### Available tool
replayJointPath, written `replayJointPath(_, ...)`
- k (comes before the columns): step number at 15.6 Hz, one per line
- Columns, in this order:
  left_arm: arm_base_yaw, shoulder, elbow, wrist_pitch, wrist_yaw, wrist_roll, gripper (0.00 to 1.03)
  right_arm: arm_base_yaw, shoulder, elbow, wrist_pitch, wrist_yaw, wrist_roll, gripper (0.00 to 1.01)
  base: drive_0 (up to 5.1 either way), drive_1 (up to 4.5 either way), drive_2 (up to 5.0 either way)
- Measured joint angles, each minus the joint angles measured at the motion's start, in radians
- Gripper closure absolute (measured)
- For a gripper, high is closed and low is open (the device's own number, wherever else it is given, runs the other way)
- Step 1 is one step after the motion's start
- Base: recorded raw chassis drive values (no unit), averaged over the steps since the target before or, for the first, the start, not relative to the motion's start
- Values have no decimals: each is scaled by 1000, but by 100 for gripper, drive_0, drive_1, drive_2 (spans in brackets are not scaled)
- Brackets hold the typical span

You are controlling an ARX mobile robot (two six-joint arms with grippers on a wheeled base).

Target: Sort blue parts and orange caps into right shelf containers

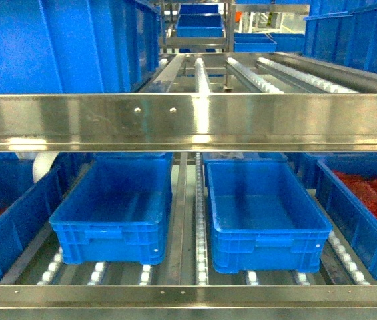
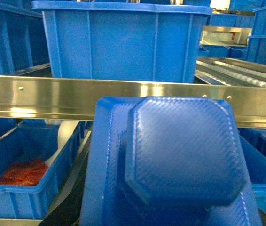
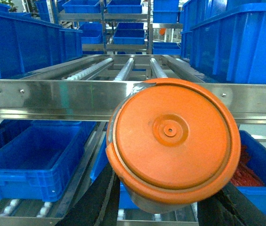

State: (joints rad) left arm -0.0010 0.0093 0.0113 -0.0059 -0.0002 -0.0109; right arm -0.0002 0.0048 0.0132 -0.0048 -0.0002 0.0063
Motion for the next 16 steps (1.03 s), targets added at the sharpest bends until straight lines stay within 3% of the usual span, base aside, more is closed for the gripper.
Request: replayJointPath(16, 0, 0, 0, -1, -2, 0, 61, 0, 0, 0, -1, -4, 0, 61, -30, 16, 16)
